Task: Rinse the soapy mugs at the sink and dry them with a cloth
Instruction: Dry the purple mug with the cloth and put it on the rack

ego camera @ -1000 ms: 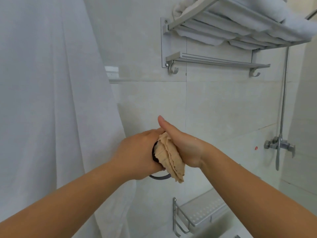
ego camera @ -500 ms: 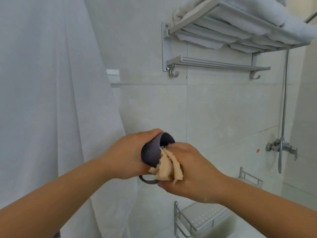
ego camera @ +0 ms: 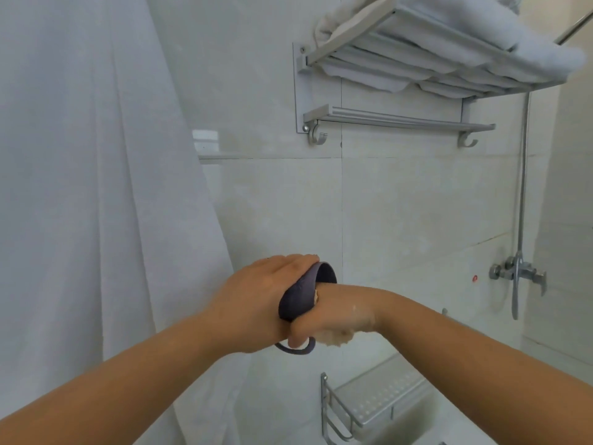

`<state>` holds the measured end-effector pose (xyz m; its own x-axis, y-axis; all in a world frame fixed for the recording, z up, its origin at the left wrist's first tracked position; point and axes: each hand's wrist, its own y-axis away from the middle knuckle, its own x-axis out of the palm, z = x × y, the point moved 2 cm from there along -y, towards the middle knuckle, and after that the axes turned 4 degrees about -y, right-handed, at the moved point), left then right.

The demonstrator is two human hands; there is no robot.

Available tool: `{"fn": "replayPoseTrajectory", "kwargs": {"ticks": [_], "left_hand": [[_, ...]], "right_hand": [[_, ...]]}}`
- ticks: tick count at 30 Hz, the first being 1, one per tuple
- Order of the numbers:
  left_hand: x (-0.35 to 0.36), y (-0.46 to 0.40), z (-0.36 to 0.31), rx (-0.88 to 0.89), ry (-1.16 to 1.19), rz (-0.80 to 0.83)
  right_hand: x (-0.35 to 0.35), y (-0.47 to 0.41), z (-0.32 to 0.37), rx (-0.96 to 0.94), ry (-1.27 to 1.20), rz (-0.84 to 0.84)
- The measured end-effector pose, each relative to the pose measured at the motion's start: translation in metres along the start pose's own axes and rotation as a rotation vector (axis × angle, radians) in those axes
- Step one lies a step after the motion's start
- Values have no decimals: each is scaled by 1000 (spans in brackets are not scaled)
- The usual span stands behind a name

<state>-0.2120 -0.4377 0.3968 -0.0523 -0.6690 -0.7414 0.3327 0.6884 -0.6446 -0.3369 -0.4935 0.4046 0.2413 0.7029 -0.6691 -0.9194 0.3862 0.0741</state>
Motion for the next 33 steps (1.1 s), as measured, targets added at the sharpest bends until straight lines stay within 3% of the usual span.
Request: {"fn": "replayPoseTrajectory", "kwargs": {"ticks": [6,9,11,12,14,16,22,24,26,28,31,33], "left_hand": [[19,11,4,57,-114,-218],[21,14,4,52,-85,-176],[14,12,5,23,-3,-68],[10,9,6,-17,57,13],[4,5,8,-117,197,175],[-2,2,8,-174,293,242],[-20,-11,5,-174,389,326],[-26,-12,5,-186,414,358],[-31,-12,5,-199,437,404],[-34,-12,5,-202,450,464],[-38,-14,7,-210,438,520],[-40,-15,9,-217,448,509]], "right_hand": [[1,-1,-5,-231,-988,-14],[7,-8,-12,-256,-1052,-7],[7,-6,-14,-157,-773,-47],[7,-1,-11,-94,-515,-60],[3,6,-7,54,22,12],[-1,10,-4,104,350,78],[-7,8,-11,-63,1169,53],[-12,6,-13,-361,1461,-66],[-15,8,-10,-608,1517,-213],[-13,7,-12,-690,1496,-234],[-4,2,-18,-584,1413,-274],[0,0,-18,-398,1229,-216]]}}
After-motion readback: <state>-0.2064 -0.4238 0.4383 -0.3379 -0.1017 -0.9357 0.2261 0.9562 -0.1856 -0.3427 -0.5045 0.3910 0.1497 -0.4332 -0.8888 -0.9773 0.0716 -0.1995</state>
